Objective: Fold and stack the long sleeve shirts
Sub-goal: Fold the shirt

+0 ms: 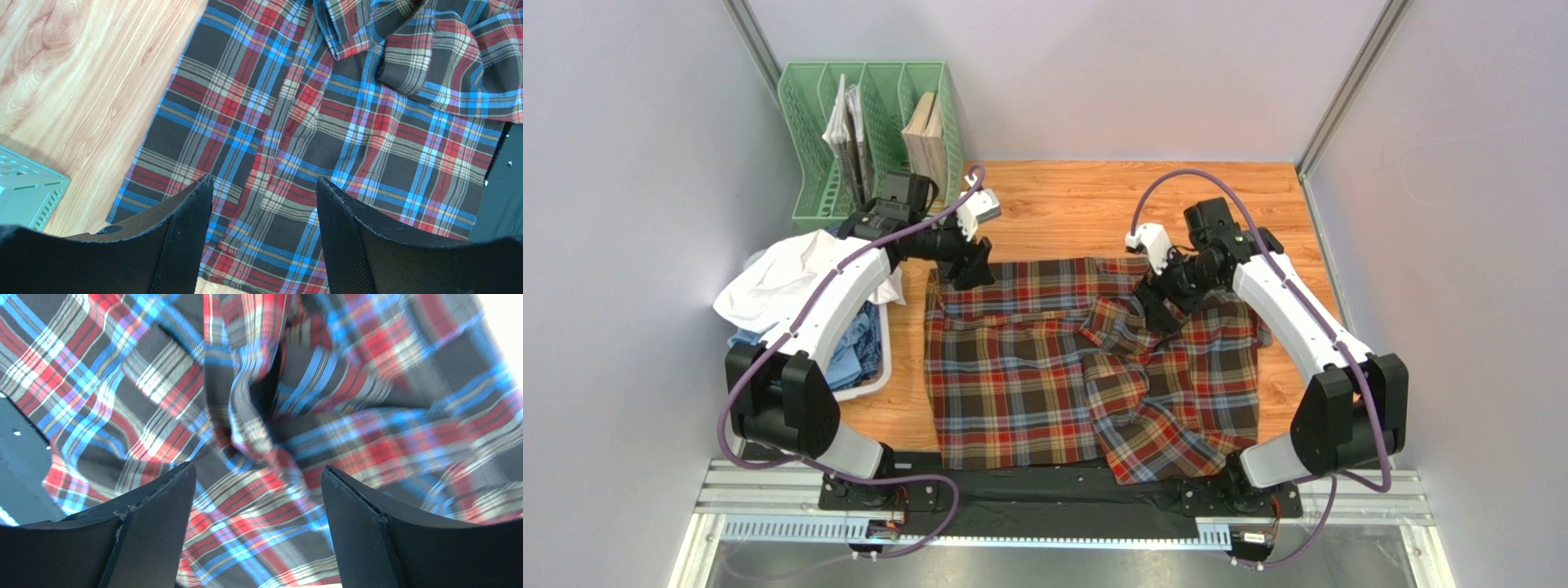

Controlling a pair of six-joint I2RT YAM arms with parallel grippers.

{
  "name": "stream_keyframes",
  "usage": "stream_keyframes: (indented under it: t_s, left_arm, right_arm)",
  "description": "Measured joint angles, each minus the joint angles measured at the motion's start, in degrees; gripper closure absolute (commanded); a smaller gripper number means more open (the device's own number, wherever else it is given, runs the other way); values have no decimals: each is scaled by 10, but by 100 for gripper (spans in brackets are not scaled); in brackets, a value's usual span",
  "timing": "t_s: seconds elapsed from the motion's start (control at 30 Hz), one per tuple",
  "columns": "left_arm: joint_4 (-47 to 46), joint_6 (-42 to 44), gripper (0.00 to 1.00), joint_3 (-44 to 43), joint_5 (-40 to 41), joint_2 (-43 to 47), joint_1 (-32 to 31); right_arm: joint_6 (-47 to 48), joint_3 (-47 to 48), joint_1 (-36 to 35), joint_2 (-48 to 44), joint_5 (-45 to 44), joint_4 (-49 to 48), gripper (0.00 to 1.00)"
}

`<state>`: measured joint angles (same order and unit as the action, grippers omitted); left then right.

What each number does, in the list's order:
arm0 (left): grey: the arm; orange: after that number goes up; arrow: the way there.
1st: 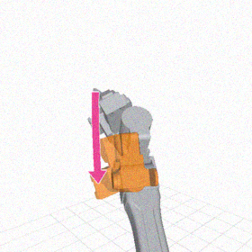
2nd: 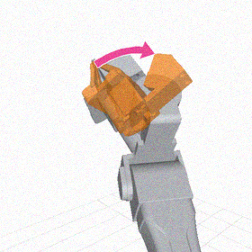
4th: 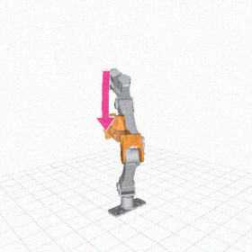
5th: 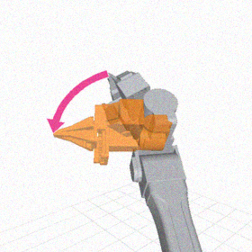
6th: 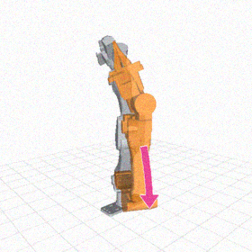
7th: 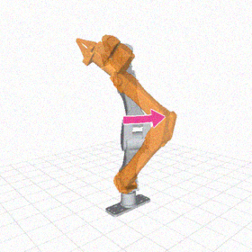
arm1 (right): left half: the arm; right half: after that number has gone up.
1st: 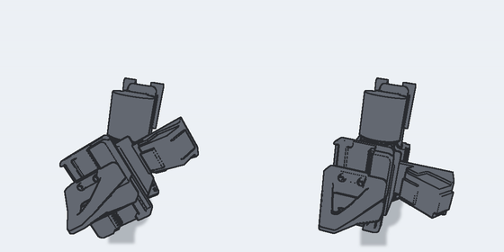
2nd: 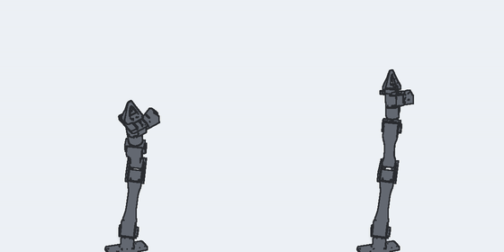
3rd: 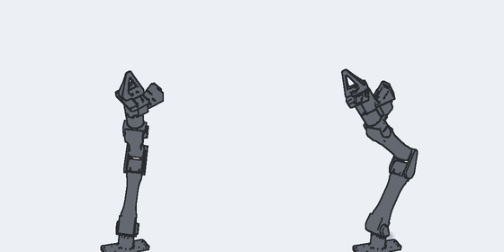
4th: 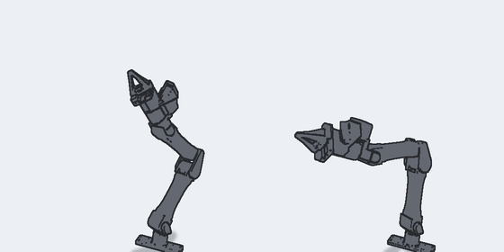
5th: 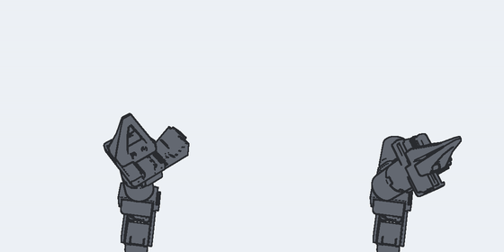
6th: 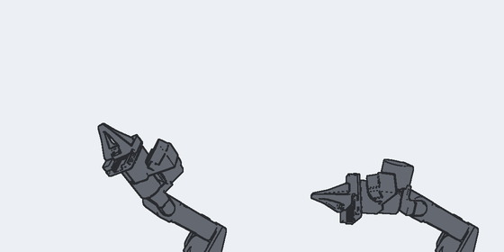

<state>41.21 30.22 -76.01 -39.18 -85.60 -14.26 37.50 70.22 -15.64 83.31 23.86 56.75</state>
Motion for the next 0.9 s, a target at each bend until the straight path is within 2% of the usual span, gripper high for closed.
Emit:
stream_keyframes:
  t_s: [0.2,0.23,0.37,0.4,0.43,0.5,0.53,0.57,0.73,0.9]
  left_arm:
    - [-13,-11,25,12,-10,10,1]
    - [-22,-20,1,20,-11,17,2]
    - [-47,-59,1,46,-21,50,20]
    - [-50,-66,1,44,-21,53,27]
    - [-52,-74,1,39,-21,56,35]
    - [-52,-86,1,14,-19,58,54]
    - [-50,-91,1,-4,-17,58,62]
    - [-50,-94,1,-19,-13,58,67]
    - [-70,-95,1,-47,3,101,76]
    - [-70,-61,1,-47,-43,148,66]
  right_arm:
    - [18,98,-39,98,1,0,20]
    - [19,113,-45,119,1,2,20]
    - [21,167,-61,203,2,14,29]
    - [22,178,-62,221,3,20,35]
    - [24,188,-63,238,5,29,59]
    - [32,192,-65,256,10,43,78]
    - [32,192,-66,261,12,53,96]
    - [33,191,-67,262,12,63,100]
    - [37,184,-68,240,23,77,100]
    - [38,147,-68,132,48,58,100]
